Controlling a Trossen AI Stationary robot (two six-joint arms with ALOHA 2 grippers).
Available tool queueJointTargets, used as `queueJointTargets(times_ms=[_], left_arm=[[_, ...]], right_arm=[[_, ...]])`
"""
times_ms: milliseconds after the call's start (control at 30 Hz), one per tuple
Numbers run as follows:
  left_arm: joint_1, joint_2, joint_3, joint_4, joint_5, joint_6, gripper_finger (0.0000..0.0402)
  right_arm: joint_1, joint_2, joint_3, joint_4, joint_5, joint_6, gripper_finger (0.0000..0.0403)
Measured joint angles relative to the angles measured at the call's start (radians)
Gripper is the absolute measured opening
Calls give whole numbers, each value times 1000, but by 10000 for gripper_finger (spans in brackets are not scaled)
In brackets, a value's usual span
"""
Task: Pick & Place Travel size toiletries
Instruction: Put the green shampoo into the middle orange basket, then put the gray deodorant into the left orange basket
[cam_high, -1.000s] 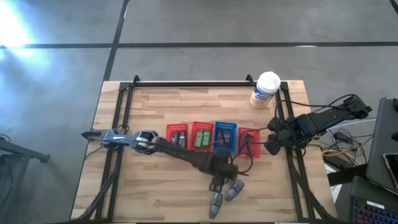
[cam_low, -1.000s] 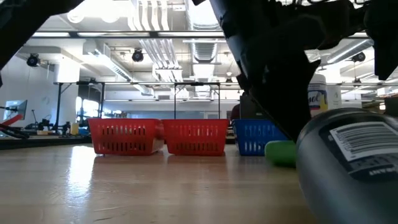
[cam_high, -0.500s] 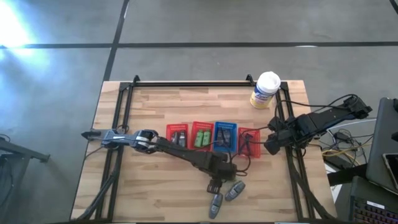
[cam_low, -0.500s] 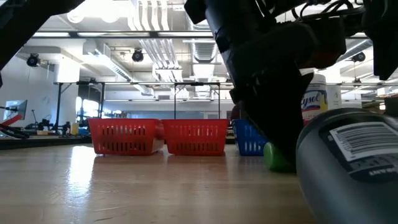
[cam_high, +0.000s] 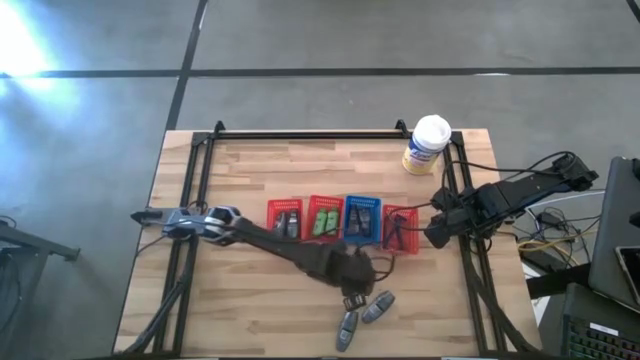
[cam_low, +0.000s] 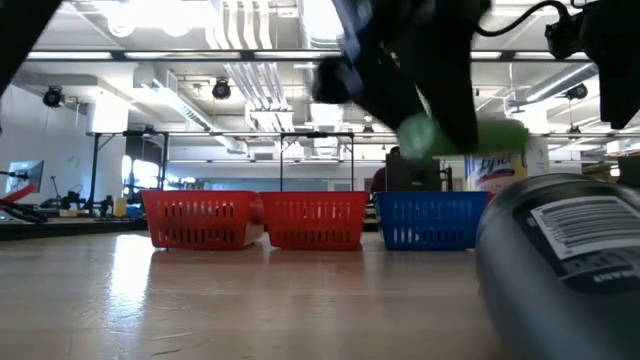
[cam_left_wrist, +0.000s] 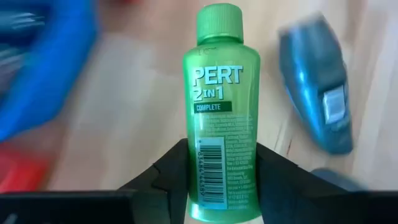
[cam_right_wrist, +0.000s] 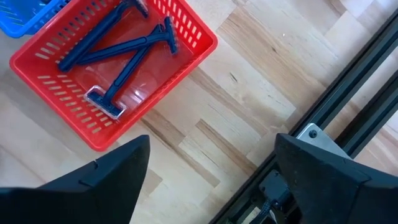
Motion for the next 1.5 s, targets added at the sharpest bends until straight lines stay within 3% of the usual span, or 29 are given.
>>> queueJointTargets(times_ms=[167,233,333,433,567,667,833,1000,1367,1500], left_arm=[[-53,-98,0,-189,-354,-546,146],[-43,-126,0,-317,-441,-776,146],[-7,-144,-34,-448,-505,-938,146],[53,-172,-117,-396,-474,-918,146],[151,-196,-259,-150,-317,-744,146],[209,-201,-360,-22,-217,-699,146],[259,-226,-452,7,-149,-678,147],[258,-243,-464,12,-138,-650,166],[232,-286,-398,-66,-154,-610,264],[182,-303,-372,52,-136,-398,273]], right_arm=[[0,0,0,-1,3,2,329],[0,0,0,0,8,2,326],[0,0,0,1,27,3,325],[0,0,0,1,29,-1,330],[0,0,0,1,29,-5,343],[0,0,0,1,25,-7,352],[0,-1,0,0,19,-19,359],[0,-1,0,0,16,-35,353],[0,0,0,3,16,-77,353],[0,0,0,6,-32,-163,361]])
